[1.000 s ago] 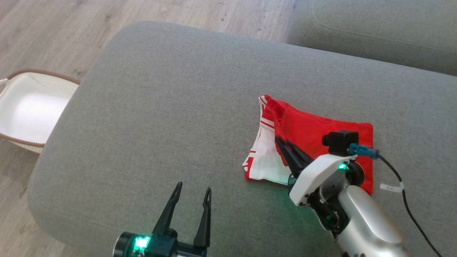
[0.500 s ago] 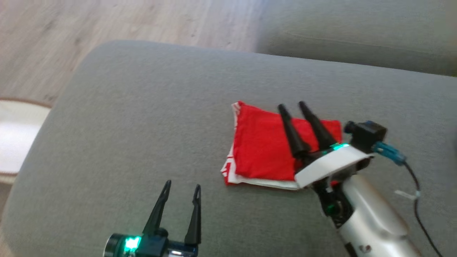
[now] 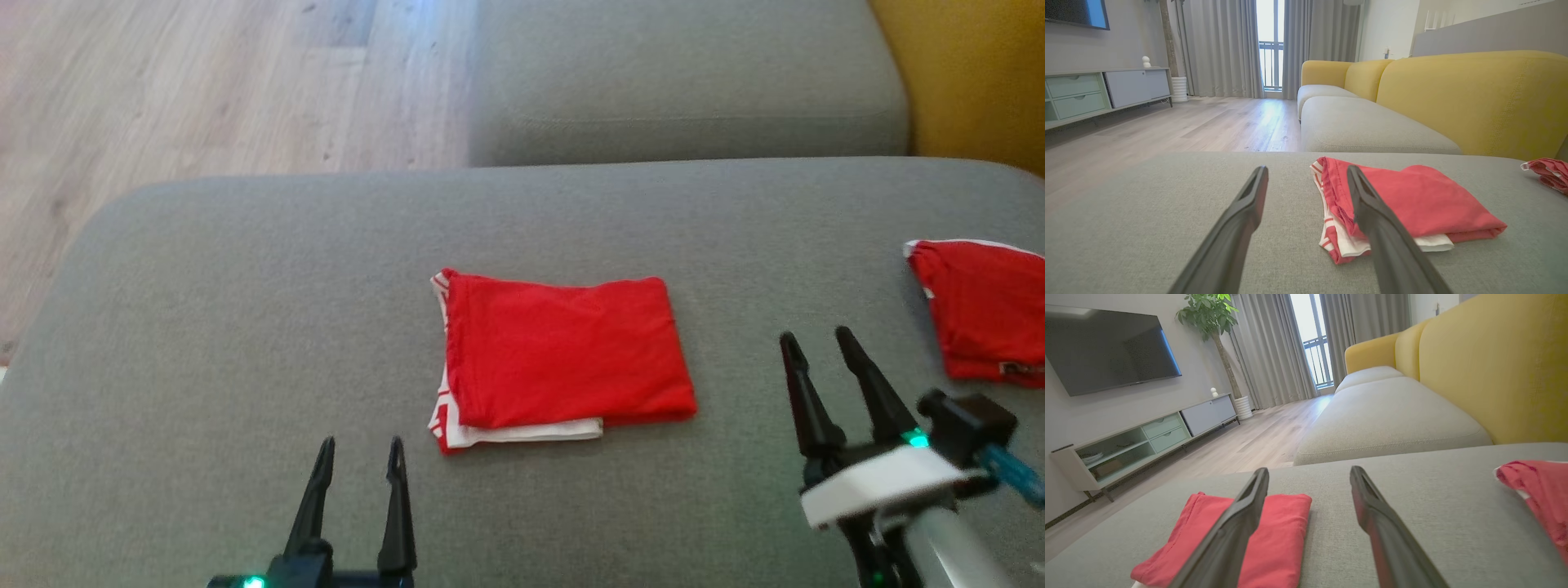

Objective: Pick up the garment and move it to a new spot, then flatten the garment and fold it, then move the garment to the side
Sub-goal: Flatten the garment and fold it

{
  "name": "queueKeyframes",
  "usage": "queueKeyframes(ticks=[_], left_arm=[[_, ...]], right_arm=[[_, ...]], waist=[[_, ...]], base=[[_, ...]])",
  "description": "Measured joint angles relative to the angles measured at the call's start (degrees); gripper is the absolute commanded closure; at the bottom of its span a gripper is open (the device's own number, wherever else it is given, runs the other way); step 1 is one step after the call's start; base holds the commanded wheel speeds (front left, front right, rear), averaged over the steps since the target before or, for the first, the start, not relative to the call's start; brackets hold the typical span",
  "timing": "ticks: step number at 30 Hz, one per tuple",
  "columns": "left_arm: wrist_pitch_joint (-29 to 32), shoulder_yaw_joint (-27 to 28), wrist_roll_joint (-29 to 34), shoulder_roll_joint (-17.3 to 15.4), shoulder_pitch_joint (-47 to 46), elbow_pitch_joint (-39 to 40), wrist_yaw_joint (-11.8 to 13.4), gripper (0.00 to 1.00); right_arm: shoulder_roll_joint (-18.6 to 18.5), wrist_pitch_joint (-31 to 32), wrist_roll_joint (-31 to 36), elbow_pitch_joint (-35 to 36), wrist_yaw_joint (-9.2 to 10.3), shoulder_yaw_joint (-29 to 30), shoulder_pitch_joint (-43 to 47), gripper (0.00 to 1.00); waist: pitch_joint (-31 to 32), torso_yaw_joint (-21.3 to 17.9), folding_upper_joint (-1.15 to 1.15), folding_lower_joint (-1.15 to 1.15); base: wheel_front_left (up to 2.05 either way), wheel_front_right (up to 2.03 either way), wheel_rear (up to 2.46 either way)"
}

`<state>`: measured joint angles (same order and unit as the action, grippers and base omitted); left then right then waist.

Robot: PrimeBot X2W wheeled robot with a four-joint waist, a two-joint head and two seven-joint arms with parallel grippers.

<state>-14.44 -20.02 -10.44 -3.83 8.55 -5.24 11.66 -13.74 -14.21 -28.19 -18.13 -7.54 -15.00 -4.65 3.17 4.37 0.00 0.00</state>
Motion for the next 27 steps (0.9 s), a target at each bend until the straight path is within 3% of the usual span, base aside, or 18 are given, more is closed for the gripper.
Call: queueKeyframes(ticks=[5, 11, 27], left_arm=[[0.00, 1.03, -1.37, 0.12, 2.34, -0.18, 0.52, 0.00], [0.00, 1.51, -1.35, 0.14, 4.44, -0.22, 0.53, 0.00], [0.00, 1.97, 0.07, 0.16, 7.04, -0.37, 0.43, 0.00]], right_arm=[[0.76, -0.01, 5.46, 5.48, 0.00, 2.38, 6.59, 0.00], [4.27, -0.01, 8.22, 6.86, 0.00, 4.53, 13.71, 0.00], [5.80, -0.01, 9.22, 6.88, 0.00, 4.57, 14.79, 0.00]], waist=[[1.60, -1.56, 0.00, 0.00], [3.26, -2.47, 0.00, 0.00], [4.35, -2.64, 0.00, 0.00]], base=[[0.00, 0.00, 0.00], [0.00, 0.00, 0.00], [0.00, 0.00, 0.00]])
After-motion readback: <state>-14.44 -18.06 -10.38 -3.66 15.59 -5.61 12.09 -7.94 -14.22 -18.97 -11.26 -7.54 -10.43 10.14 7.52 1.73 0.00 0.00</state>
